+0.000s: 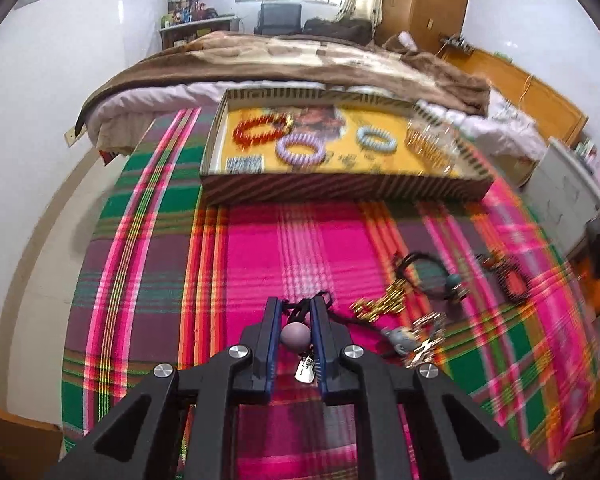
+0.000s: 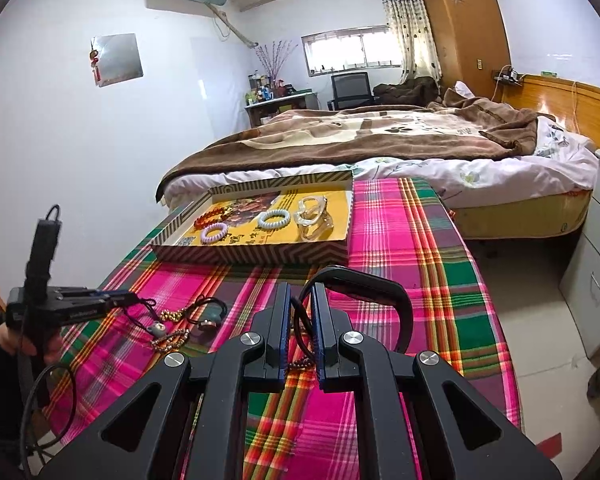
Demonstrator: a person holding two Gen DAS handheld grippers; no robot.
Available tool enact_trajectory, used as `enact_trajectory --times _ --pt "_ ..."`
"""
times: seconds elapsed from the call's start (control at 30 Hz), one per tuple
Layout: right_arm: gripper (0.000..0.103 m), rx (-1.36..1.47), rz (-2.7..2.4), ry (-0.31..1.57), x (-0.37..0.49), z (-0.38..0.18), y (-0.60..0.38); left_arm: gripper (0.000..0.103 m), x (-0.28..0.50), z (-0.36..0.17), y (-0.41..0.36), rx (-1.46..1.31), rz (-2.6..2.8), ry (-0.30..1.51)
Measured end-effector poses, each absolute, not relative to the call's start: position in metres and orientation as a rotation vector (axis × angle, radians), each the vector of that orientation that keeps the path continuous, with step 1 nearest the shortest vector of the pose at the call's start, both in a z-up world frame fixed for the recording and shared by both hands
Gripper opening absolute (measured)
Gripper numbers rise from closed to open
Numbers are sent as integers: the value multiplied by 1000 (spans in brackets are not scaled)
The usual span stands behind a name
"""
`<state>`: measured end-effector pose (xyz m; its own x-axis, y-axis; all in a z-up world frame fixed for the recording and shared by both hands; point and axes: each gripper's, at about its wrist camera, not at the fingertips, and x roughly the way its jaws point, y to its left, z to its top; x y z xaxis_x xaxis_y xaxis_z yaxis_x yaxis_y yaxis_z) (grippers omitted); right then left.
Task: Organize jewelry
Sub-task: 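Lift the watch strap with the right tool while the left tool grasps the charm chain, then carry the strap and charm chain into the yellow tray and open both tools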
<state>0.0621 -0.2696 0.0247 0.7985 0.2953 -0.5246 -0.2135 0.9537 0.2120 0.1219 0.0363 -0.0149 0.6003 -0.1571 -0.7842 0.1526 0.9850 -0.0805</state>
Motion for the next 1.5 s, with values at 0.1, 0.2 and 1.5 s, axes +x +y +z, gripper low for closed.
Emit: enact_trajectory --times 0.1,0.2,1.5 --pt "10 146 276 578 63 27 -269 15 121 0 36 -17 -201 876" --pt "10 142 275 565 63 32 -268 15 120 13 35 -33 -218 847" --pt "10 37 430 687 216 31 -191 15 291 83 2 -2 -341 733"
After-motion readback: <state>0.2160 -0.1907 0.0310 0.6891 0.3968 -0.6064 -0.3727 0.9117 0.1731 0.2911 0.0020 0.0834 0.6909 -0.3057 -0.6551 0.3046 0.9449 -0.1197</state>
